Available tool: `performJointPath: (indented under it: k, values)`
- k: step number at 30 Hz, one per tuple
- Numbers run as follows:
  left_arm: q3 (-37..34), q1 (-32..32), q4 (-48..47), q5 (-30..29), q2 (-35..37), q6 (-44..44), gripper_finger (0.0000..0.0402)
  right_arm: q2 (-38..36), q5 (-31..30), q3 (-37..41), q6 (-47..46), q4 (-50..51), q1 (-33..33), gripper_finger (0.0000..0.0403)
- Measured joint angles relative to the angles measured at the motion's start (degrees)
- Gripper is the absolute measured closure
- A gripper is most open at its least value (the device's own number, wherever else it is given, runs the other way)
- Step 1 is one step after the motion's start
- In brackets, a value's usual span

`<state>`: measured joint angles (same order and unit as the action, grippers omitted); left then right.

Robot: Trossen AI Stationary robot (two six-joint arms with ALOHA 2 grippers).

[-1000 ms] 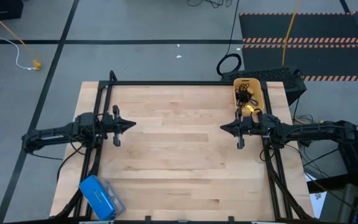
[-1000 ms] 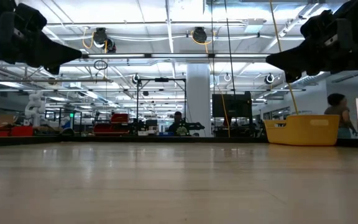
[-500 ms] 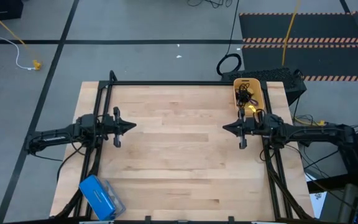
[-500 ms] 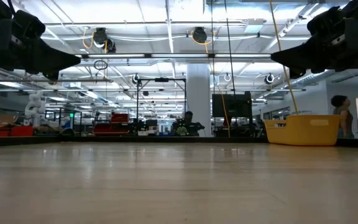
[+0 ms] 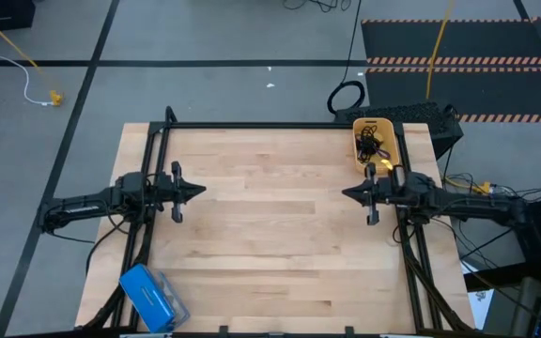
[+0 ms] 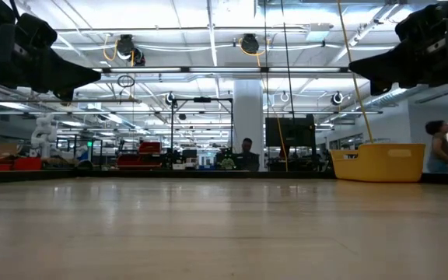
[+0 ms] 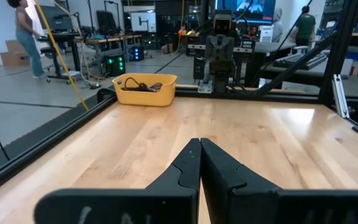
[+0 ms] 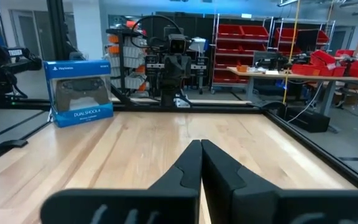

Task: Pick and place USB-C Cables
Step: Return to Home Position

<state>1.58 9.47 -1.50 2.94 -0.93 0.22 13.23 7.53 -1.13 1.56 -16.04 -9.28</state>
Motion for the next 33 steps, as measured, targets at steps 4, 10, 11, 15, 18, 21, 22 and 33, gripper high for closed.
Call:
performJointPath:
  k: [4, 10, 11, 15, 18, 21, 22, 33]
  values:
    - [-0.02, 0.00, -0.02, 0.00, 0.00, -0.56, 0.0398, -4.23, -0.02, 0.02, -0.43, 3.14, 0.00, 0.0403]
    - [0.00, 0.00, 0.02, 0.00, 0.00, -1.07, 0.0387, -9.70, -2.93, 0.33, -1.57, 6.55, 0.02, 0.0403]
    - [0.00, 0.00, 0.01, 0.00, 0.00, -1.09, 0.0388, -10.34, -4.09, 0.33, -1.84, 7.01, 0.02, 0.0403]
    - [0.00, 0.00, 0.00, 0.00, 0.00, -1.13, 0.0398, -12.38, -4.42, 0.33, -1.99, 8.45, 0.00, 0.0403]
    - [0.00, 0.00, 0.00, -0.20, 0.00, -0.73, 0.0390, -13.19, -4.41, 0.33, -2.15, 10.05, 0.02, 0.0403]
    - [0.00, 0.00, 0.02, -1.11, 0.00, -0.49, 0.0388, -13.15, -4.76, 0.33, -2.41, 10.32, 0.02, 0.0403]
    - [0.00, 0.00, 0.02, -1.14, 0.00, -0.36, 0.0390, -13.15, -5.13, 0.33, -2.68, 10.25, 0.02, 0.0403]
    - [0.00, 0.00, 0.02, -1.14, 0.00, -0.73, 0.0385, -13.15, -6.31, 0.33, -3.89, 12.25, 3.50, 0.0403]
